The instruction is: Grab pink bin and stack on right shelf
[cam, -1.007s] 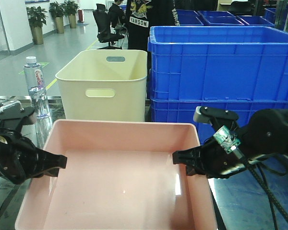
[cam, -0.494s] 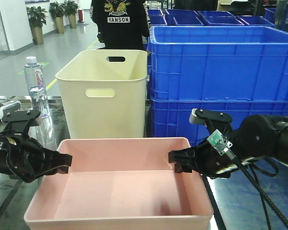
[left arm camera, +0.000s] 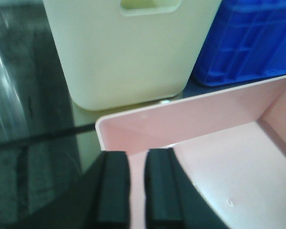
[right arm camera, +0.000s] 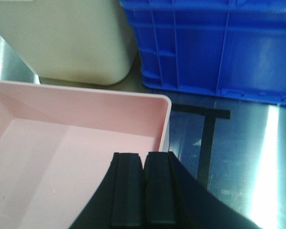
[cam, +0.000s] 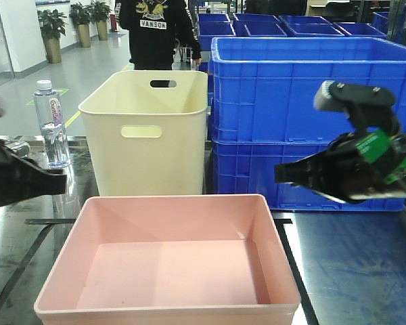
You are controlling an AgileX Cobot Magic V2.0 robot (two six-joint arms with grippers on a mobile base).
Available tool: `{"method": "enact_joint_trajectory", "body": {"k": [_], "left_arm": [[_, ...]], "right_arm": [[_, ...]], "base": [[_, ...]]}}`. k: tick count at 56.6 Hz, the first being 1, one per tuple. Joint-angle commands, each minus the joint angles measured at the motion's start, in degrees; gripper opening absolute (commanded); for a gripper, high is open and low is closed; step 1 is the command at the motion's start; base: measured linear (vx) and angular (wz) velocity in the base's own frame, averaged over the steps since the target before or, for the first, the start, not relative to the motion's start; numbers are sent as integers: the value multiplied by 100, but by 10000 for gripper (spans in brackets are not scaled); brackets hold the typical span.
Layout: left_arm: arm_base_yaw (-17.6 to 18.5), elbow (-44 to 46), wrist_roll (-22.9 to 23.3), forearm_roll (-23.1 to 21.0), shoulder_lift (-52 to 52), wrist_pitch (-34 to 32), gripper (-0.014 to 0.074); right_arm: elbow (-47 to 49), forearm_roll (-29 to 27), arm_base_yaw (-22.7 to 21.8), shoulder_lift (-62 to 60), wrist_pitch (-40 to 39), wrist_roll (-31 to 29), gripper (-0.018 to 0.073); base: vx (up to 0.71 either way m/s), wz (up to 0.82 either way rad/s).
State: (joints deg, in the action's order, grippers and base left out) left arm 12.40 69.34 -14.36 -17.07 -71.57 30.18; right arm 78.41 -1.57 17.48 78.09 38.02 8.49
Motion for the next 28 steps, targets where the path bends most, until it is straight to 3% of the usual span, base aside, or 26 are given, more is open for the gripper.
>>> {"method": "enact_joint_trajectory", "body": {"k": [1, 4, 28], "left_arm": [[26, -123, -217, -131, 548, -694, 53], [26, -281, -205, -126, 747, -755, -13], [26, -404, -205, -126, 1036, -585, -9]], "right_arm": [[195, 53, -39, -326, -368, -77, -14], [195, 53, -39, -390, -351, -77, -14], [195, 63, -39, -417, -357, -77, -14]], "base": [[0, 0], [0, 0], [0, 0]]}}
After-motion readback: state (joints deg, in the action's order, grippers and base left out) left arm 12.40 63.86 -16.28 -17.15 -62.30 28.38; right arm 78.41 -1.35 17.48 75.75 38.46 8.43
